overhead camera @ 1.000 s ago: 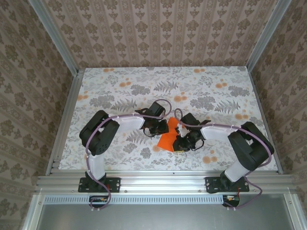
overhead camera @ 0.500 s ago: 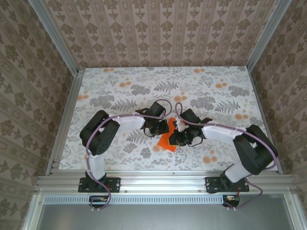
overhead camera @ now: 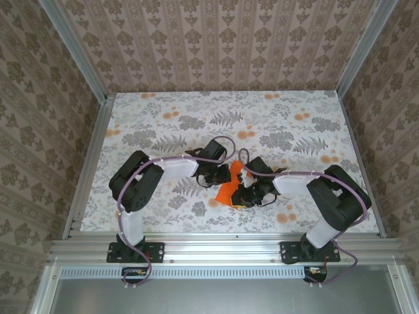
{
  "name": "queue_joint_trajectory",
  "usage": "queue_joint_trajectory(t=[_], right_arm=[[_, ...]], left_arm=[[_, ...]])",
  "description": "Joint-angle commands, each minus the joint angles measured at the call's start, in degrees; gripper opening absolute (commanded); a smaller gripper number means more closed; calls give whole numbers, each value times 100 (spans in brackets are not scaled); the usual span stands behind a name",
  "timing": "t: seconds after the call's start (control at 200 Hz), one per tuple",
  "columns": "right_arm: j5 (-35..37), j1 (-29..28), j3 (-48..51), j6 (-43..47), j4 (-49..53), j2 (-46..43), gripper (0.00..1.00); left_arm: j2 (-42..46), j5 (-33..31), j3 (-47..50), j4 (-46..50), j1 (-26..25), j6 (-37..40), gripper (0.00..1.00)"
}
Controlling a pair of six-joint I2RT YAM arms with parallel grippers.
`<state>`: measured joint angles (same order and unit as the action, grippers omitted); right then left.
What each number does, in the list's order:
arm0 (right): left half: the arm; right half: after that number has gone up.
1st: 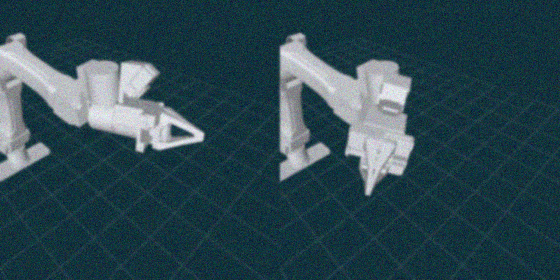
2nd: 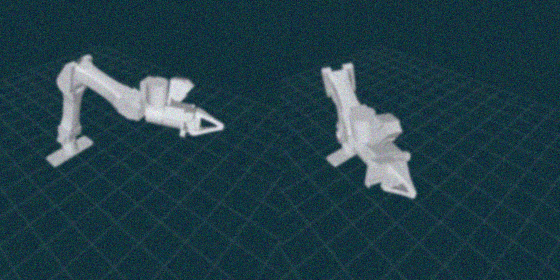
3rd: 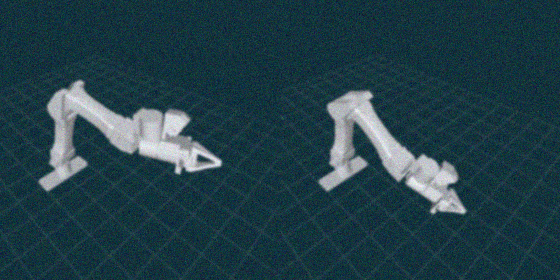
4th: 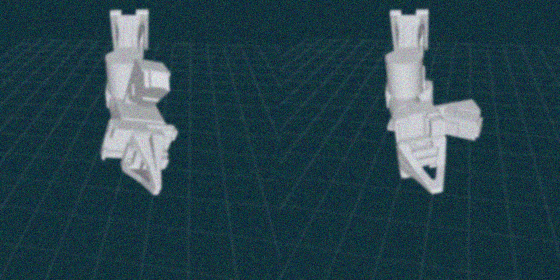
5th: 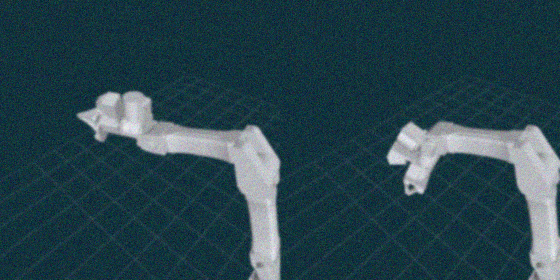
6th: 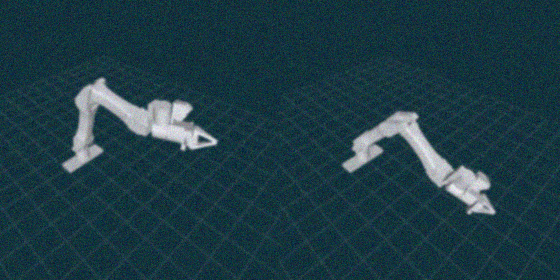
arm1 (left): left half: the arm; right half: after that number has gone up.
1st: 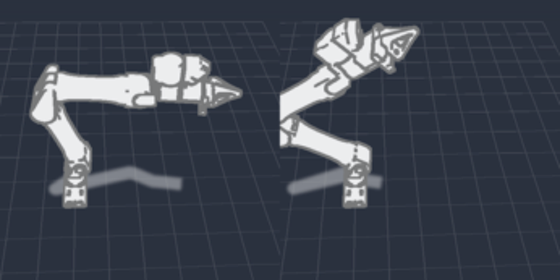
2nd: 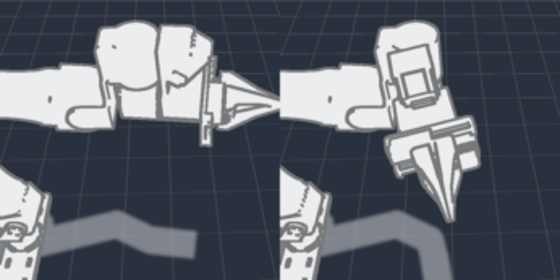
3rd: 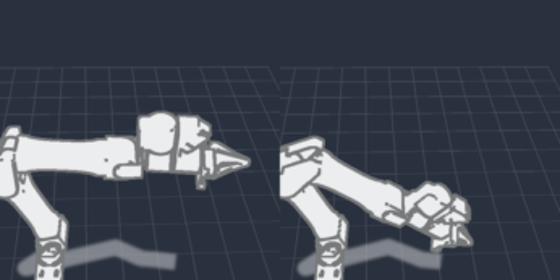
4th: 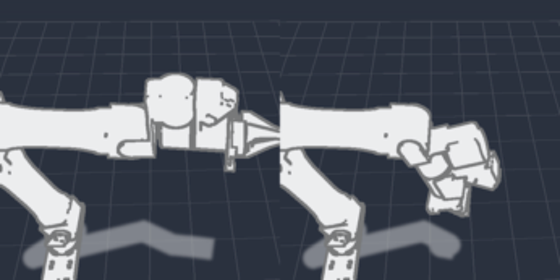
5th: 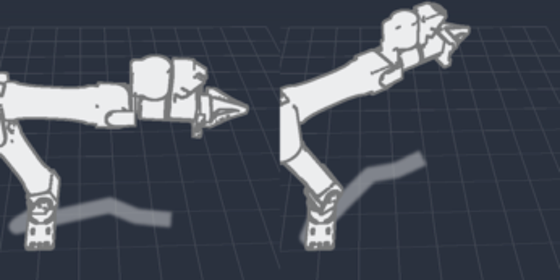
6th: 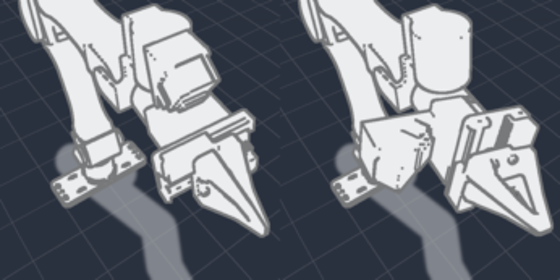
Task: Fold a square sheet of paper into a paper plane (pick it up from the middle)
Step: Fold the triangle a second time at the center of the table.
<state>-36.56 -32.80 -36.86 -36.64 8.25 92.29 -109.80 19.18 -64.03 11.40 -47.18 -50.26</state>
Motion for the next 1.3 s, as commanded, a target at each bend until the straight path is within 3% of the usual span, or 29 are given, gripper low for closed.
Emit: queue_joint_trajectory(t=[0.0, 0.61, 0.84, 1.125, 1.295], right_arm=[[-44, -43, 276, -188, 418, 35, 18], [-156, -43, 1010, -688, -76, -232, 20], [-189, -67, 1283, -1033, -416, -458, 15], [986, -69, 831, -309, 329, -436, 8], [1061, -60, 530, -326, 142, -295, 7]], left_arm=[[-217, -191, 11, 413, -11, 139, 13], [-193, -203, 29, 459, -19, 139, 13], [-157, -208, 52, 442, -28, 119, 12], [-7, -195, 17, 314, -54, 119, 13], [367, -298, -70, 336, -24, 145, 16]])
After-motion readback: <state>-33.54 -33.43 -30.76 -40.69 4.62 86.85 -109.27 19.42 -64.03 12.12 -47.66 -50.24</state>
